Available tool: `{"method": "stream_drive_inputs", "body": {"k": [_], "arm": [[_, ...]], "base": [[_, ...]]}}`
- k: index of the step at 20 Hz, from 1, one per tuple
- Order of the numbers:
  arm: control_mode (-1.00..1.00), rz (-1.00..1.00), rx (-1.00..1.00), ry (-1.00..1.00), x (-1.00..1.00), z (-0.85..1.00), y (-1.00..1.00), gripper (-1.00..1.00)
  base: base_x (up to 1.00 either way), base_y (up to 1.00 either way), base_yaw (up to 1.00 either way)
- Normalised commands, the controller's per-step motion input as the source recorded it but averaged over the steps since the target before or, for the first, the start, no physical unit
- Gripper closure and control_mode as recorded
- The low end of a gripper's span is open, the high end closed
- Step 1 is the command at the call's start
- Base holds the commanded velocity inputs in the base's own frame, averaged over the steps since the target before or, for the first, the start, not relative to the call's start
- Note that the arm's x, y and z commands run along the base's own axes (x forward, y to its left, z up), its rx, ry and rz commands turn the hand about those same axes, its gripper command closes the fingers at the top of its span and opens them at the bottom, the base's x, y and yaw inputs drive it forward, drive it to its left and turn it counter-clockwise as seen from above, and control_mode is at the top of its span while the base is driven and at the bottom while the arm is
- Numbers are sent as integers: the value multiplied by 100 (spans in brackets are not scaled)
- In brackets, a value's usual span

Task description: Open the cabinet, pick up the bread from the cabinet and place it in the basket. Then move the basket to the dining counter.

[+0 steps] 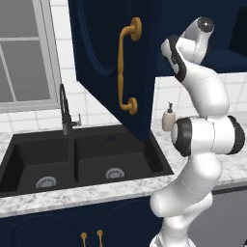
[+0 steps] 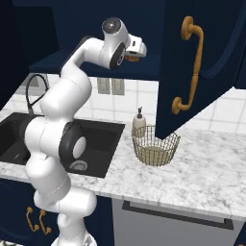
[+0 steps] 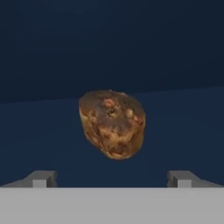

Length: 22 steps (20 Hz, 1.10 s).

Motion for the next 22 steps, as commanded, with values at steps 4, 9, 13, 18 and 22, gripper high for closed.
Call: {"method": "stream_drive_inputs", "body": {"k": [4, 9, 13, 18, 22], "arm": [[-100, 1, 0, 0, 69, -9, -18, -100], [-100, 2, 0, 0, 61, -1, -29, -100], [-100, 2, 0, 2, 57, -1, -12, -100], [-100, 1, 0, 3, 69, -24, 16, 100], [-100, 4, 0, 1, 39, -28, 13, 100]], "base": [[0, 0, 0], [0, 0, 0], [0, 0, 0], [0, 0, 0], [0, 0, 0]]}}
